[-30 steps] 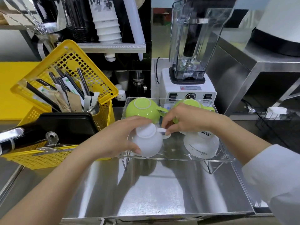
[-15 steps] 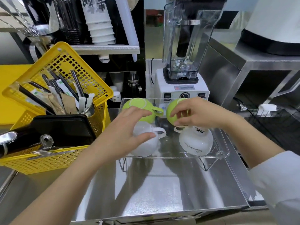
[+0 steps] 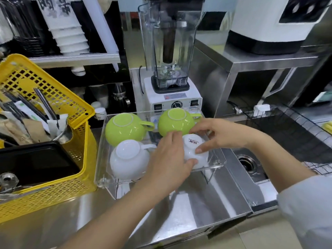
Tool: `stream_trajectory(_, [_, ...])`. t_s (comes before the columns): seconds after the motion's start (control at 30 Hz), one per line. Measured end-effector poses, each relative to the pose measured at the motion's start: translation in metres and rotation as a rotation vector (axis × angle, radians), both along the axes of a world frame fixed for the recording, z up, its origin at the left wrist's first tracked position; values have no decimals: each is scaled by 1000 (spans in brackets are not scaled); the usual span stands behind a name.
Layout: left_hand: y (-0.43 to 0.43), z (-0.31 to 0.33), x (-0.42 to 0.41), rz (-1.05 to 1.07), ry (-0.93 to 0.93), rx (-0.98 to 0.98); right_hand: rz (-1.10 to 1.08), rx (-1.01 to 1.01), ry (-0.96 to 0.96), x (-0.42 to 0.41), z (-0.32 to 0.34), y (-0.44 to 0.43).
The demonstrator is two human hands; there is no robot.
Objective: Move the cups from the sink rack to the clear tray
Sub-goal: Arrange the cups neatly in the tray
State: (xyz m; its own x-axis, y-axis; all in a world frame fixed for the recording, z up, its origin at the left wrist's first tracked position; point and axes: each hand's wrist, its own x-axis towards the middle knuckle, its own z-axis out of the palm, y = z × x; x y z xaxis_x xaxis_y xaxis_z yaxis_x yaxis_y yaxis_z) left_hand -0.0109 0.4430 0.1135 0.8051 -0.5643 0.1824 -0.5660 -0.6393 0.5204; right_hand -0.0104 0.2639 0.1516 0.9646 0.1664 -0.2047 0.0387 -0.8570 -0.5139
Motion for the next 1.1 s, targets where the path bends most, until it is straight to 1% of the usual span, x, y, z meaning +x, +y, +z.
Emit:
stream_trajectory(0.07, [-6, 1, 10, -24, 29, 40, -10, 9, 20, -3, -5, -1])
stream_trajectory(0.17, [-12, 5, 25, -128, 91, 255, -29, 52, 34, -5, -9, 1])
stream_trajectory(0.23, [-11, 7, 29, -185, 121, 339, -18, 71, 41, -5, -10, 2])
stream_trajectory(0.33, [-8, 8, 34, -187, 126, 345, -7, 111, 57, -4, -9, 2])
stream_trajectory(0.47, [-6, 11, 37, -134, 63, 372, 23, 174, 79, -3, -7, 0])
stream_trajectory(0.57, [-5, 9, 35, -109, 90, 344, 32, 170, 81, -4, -5, -4])
stream_trajectory(0.7, [-3, 6, 32, -74, 53, 315, 55, 52, 19, -8, -4, -1])
stream_trajectory(0.87, [-2, 6, 28, -51, 68, 189, 44, -14, -13, -13, -11, 7])
stream_trajectory(0.93, [-1, 6, 25, -41, 99, 163, 45, -18, -21, -14, -10, 6])
stream_trajectory(1.1, [0, 9, 16, -30, 272, 62, 70, 6, -24, -12, -8, 1])
